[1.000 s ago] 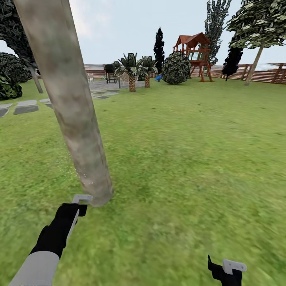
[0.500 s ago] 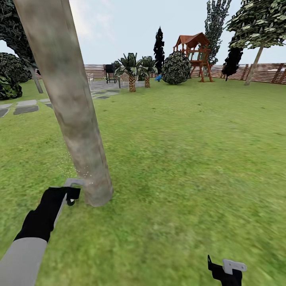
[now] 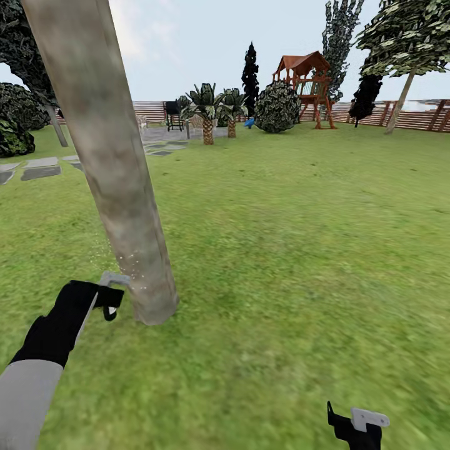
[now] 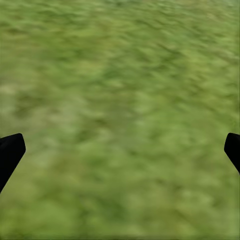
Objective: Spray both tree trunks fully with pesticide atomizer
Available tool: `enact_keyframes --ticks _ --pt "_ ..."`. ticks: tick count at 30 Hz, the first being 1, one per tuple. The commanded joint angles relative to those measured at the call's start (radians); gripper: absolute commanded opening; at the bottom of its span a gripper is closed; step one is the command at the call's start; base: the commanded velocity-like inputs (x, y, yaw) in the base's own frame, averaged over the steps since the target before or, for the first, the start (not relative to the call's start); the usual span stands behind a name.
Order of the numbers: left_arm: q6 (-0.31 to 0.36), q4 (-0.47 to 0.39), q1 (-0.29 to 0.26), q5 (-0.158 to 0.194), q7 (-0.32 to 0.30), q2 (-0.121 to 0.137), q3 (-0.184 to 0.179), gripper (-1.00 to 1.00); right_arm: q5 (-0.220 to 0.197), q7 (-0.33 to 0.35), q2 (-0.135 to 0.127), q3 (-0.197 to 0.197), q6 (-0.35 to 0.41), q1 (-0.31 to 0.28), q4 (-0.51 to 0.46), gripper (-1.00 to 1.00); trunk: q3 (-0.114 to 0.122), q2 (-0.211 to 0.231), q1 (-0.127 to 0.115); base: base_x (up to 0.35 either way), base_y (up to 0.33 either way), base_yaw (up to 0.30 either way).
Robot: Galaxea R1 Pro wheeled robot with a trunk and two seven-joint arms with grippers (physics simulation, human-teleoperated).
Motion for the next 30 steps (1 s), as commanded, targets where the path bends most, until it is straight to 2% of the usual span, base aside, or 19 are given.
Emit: enact_keyframes --ticks 1,4,7,9,11,15,18,21,23,25,28,29,30 --pt "0.008 -0.001 -0.011 -0.012 -0.010 0.005 0.000 -1.00 0.001 -0.002 0.000 -0.001 -0.003 -0.001 0.001 1.00 -0.001 0.000 0.000 0.000 0.000 0.000" --pt "0.011 0.001 -0.030 -0.017 -0.010 0.014 0.002 -1.00 0.001 -0.002 0.000 -0.001 -0.003 -0.001 0.001 1.00 -0.001 0.000 0.000 0.000 0.000 0.000" --pt "0.011 0.003 -0.027 -0.023 -0.005 0.052 0.005 -1.00 0.001 -0.002 0.001 -0.001 -0.003 -0.001 0.001 1.00 -0.001 0.000 0.000 0.000 0.000 0.000" --pt "0.009 0.011 -0.023 -0.024 -0.001 0.059 0.000 -1.00 0.001 -0.002 0.000 -0.001 -0.003 -0.001 0.001 1.00 -0.001 0.000 0.000 0.000 0.000 0.000" --pt "0.008 0.016 -0.021 -0.019 -0.004 0.047 -0.003 -1.00 0.001 -0.002 0.001 -0.001 -0.003 -0.001 0.001 1.00 -0.001 0.000 0.000 0.000 0.000 0.000" --pt "0.007 0.017 -0.021 -0.020 -0.007 -0.009 -0.010 -1.00 0.001 -0.002 0.001 -0.001 -0.003 -0.001 0.001 1.00 -0.001 0.000 0.000 0.000 0.000 0.000" --pt "0.003 0.019 -0.003 -0.022 -0.005 -0.003 -0.003 -1.00 0.001 -0.002 0.001 -0.001 -0.003 -0.001 0.001 1.00 -0.001 0.000 0.000 0.000 0.000 0.000" --pt "-0.004 0.019 0.052 -0.023 -0.002 0.019 0.001 -1.00 0.002 -0.002 0.001 -0.001 -0.003 -0.001 0.001 1.00 -0.001 0.000 0.000 0.000 0.000 0.000" --pt "-0.005 0.021 0.064 -0.022 0.002 0.020 -0.001 -1.00 0.002 -0.002 0.001 -0.001 -0.003 -0.001 0.001 1.00 -0.001 0.000 0.000 0.000 0.000 0.000" --pt "-0.020 0.064 0.094 -0.020 0.006 0.013 0.000 -1.00 0.002 -0.002 0.001 -0.001 -0.003 -0.001 0.001 1.00 -0.001 0.000 0.000 0.000 0.000 0.000" --pt "-0.044 0.100 0.105 -0.019 0.012 0.011 0.003 -1.00 0.002 -0.002 0.001 -0.001 -0.003 -0.001 0.001 1.00 -0.001 0.000 0.000 0.007 -0.007 0.000" --pt "-0.046 0.104 0.106 -0.019 0.023 0.011 0.003 -1.00 0.002 -0.002 0.001 -0.001 -0.003 -0.001 0.001 1.00 -0.001 0.000 0.000 0.071 -0.099 0.000" --pt "-0.049 0.132 0.106 -0.017 0.066 0.010 0.004 -1.00 0.002 -0.002 0.001 -0.001 -0.003 -0.001 0.001 1.00 -0.001 0.000 0.000 0.121 -0.203 0.000"
